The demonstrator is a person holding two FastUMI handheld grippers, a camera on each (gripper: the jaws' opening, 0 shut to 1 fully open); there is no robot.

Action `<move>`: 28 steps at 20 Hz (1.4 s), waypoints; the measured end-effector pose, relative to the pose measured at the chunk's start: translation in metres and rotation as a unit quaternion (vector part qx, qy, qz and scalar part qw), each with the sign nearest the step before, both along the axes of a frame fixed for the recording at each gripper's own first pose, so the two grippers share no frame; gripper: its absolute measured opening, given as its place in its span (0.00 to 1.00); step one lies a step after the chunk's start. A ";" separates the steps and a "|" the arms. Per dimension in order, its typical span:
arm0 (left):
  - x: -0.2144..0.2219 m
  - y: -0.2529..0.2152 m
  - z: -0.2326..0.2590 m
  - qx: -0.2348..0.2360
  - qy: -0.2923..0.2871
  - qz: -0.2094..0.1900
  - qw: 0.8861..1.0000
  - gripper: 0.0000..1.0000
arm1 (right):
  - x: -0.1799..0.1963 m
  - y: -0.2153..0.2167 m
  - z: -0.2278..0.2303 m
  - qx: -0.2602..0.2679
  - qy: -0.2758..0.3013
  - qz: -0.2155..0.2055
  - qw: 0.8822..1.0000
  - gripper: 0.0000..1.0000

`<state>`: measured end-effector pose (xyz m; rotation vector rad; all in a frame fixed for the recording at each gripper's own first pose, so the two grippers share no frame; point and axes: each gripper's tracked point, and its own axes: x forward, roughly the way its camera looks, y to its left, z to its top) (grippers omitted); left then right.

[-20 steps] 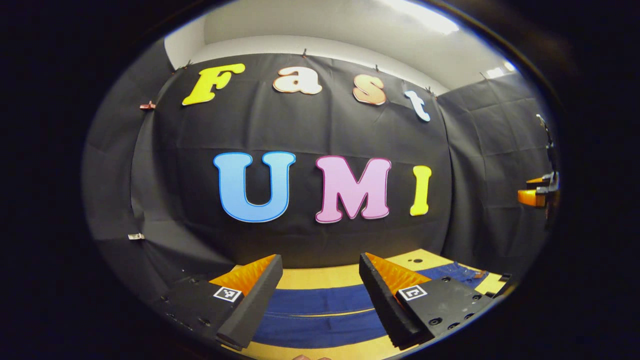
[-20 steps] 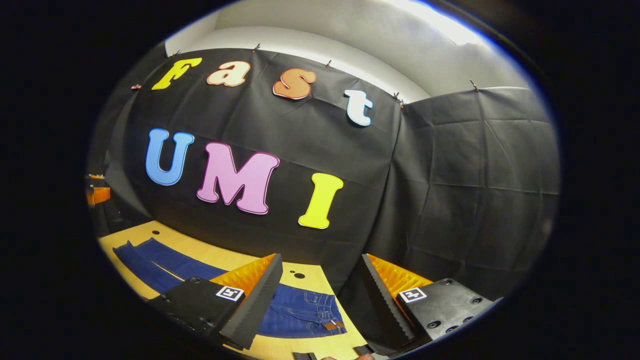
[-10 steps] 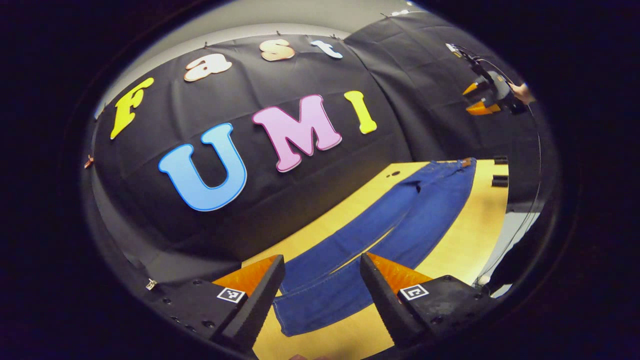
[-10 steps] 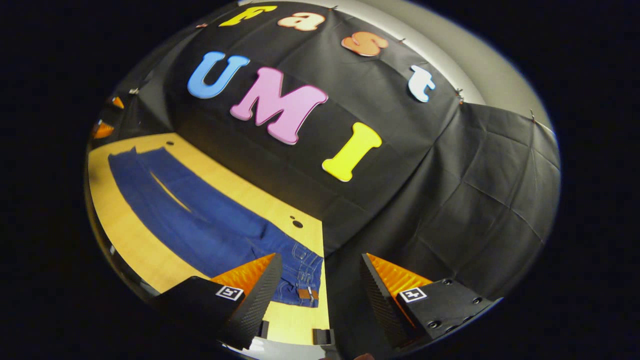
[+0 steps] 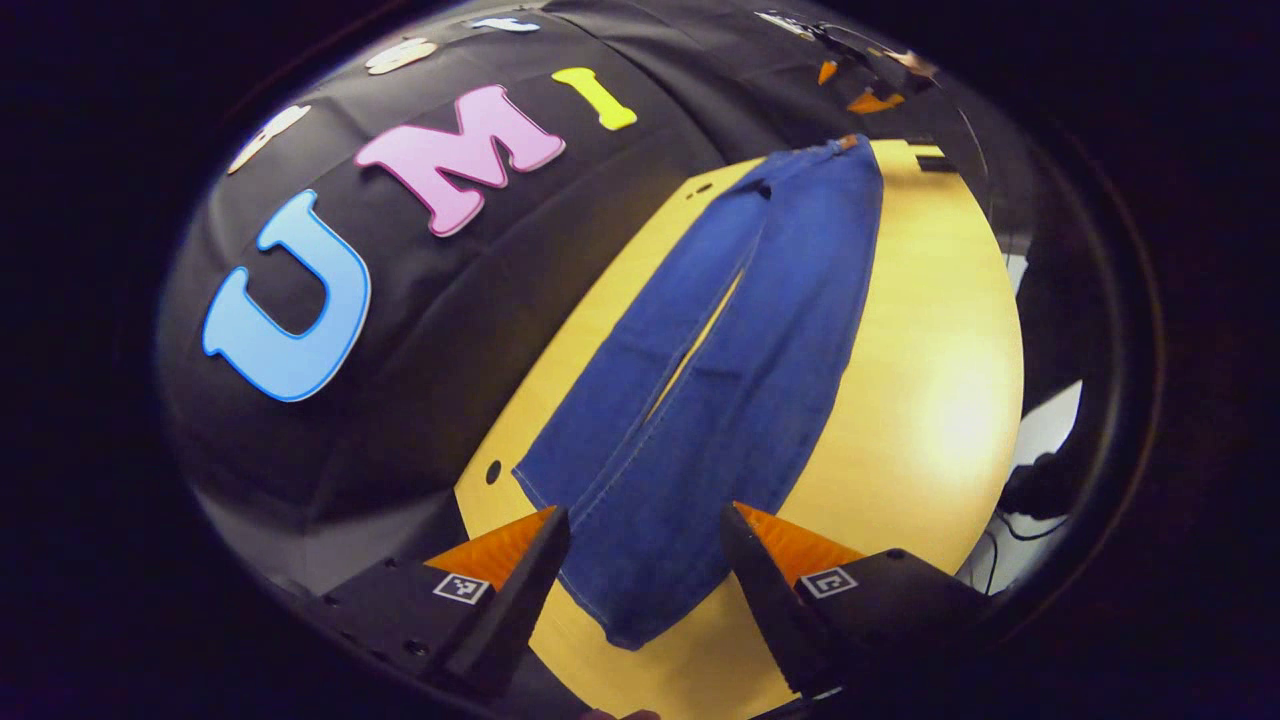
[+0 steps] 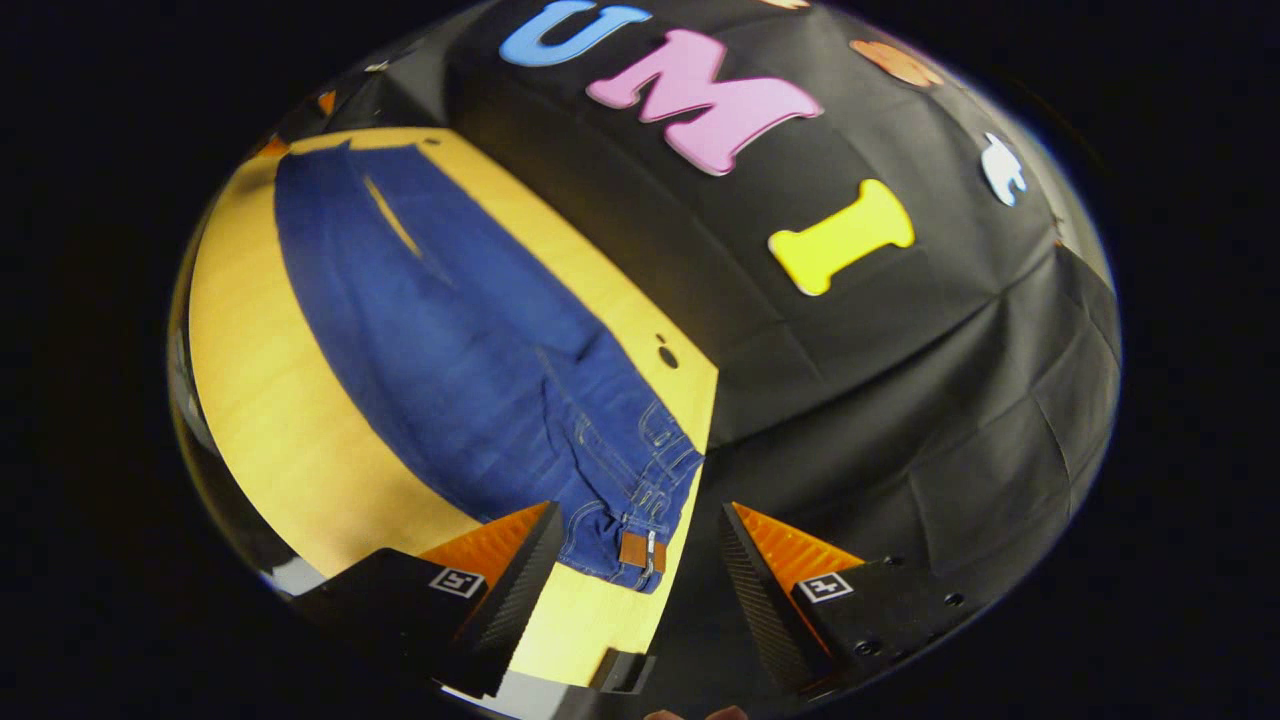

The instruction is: Grasp the waist and the cuffs of the jeans and fold them to make the two legs overlap; first hold the waist and fold one-third of the jeans toward the cuffs, then hold the cuffs and fold the remaining one-third in the same direction to finish folding.

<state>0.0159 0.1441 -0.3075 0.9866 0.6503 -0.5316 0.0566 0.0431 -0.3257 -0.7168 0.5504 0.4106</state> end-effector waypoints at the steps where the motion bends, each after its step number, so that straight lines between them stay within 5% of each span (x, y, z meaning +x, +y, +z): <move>1: -0.001 0.007 -0.012 0.013 0.023 -0.011 1.000 0.97 | 0.004 0.003 -0.015 -0.018 0.013 0.016 1.000 0.96; 8: -0.020 0.060 -0.071 0.128 0.132 -0.118 0.976 0.97 | 0.012 0.006 -0.066 -0.104 0.070 0.115 0.985 0.97; 10: -0.015 0.064 -0.075 0.145 0.118 -0.148 0.971 0.97 | 0.011 0.007 -0.070 -0.118 0.076 0.132 0.981 0.97; 16: 0.019 0.063 -0.080 0.152 0.091 -0.153 0.972 0.92 | -0.001 0.005 -0.077 -0.138 0.087 0.159 0.974 0.96; 21: 0.033 0.054 -0.081 0.168 0.080 -0.184 0.965 0.89 | -0.025 -0.011 -0.105 -0.182 0.110 0.201 0.956 0.97; 27: 0.040 0.053 -0.084 0.161 0.100 -0.171 0.967 0.88 | 0.005 -0.020 -0.137 -0.256 0.090 0.246 0.930 0.97; 28: 0.041 0.052 -0.085 0.157 0.102 -0.165 0.968 0.87 | 0.012 -0.020 -0.138 -0.258 0.093 0.236 0.932 0.87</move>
